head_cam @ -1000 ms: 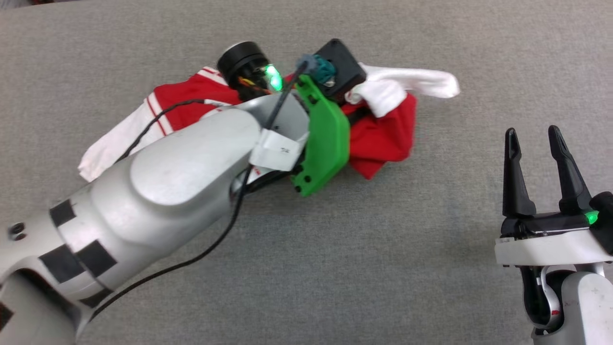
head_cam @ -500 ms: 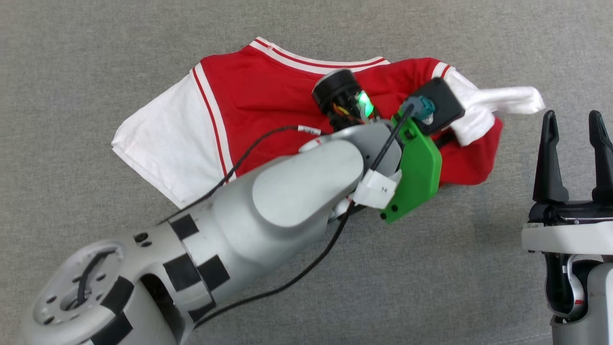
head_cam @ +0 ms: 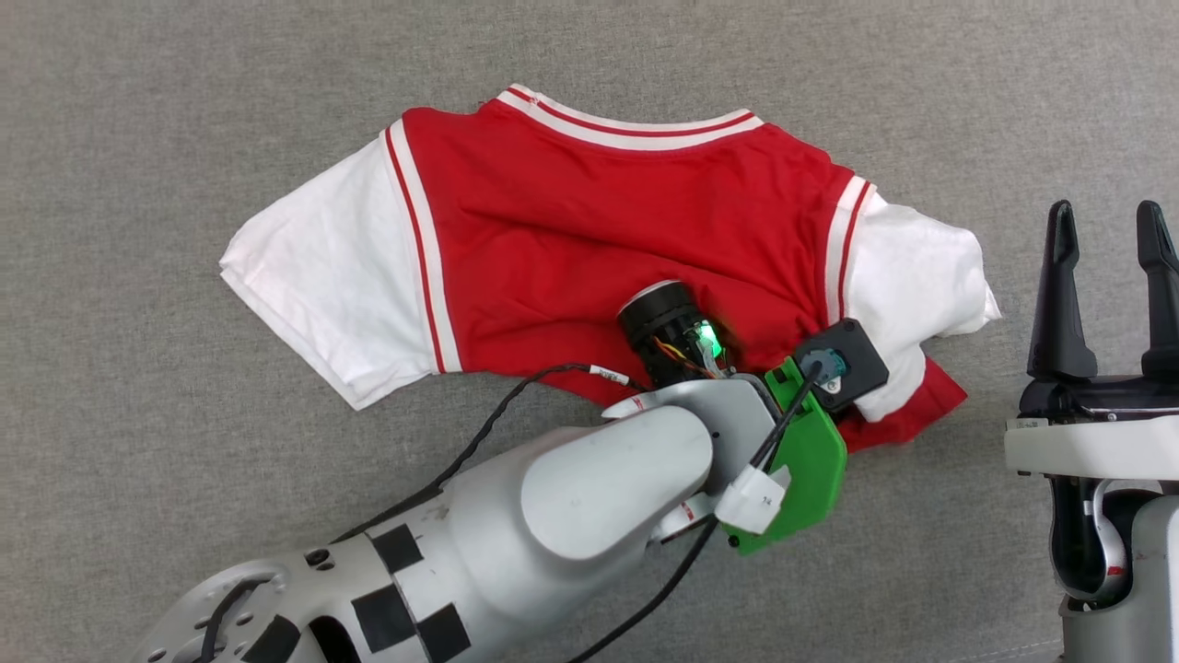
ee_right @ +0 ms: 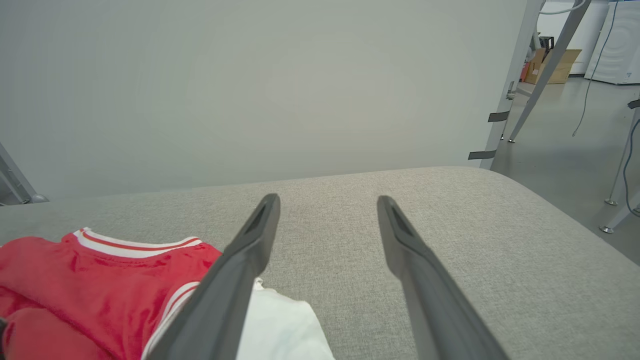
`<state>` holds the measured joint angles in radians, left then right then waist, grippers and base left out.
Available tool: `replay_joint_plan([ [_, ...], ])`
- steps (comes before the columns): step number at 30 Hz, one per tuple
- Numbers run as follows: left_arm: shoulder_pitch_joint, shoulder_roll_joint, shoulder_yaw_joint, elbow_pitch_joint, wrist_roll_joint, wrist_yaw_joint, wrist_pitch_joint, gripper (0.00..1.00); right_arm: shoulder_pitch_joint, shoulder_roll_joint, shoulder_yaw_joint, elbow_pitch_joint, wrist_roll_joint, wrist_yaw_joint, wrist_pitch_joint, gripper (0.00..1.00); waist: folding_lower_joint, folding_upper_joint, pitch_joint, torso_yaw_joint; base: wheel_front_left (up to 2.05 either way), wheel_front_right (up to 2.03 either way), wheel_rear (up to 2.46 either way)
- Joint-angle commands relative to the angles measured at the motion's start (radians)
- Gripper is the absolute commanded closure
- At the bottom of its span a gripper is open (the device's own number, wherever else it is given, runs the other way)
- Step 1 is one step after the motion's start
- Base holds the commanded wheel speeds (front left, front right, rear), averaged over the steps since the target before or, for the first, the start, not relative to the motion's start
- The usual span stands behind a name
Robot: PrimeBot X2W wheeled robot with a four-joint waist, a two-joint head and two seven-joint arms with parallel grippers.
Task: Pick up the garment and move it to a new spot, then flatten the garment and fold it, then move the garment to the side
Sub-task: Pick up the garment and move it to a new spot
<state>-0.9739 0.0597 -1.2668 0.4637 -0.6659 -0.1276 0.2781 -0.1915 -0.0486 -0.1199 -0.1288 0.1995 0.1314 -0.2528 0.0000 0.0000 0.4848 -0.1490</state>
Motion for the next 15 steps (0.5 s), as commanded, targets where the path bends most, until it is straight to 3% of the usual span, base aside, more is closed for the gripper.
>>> replay_joint_plan([
  [1,0.021,0.001,-0.013,0.008,0.009,-0.003,-0.022,0.0,-0.007,-0.002,-0.001,0.003,-0.003,-0.001,-0.009,0.0,0.0,0.0,-0.018,0.007,0.0,0.0,0.0],
  [15,0.007,0.0,0.009,0.001,0.007,0.007,-0.364,0.0,0.085,-0.002,-0.032,0.025,-0.026,-0.001,-0.009,0.0,0.0,0.0,-0.214,0.095,0.0,0.0,0.0],
])
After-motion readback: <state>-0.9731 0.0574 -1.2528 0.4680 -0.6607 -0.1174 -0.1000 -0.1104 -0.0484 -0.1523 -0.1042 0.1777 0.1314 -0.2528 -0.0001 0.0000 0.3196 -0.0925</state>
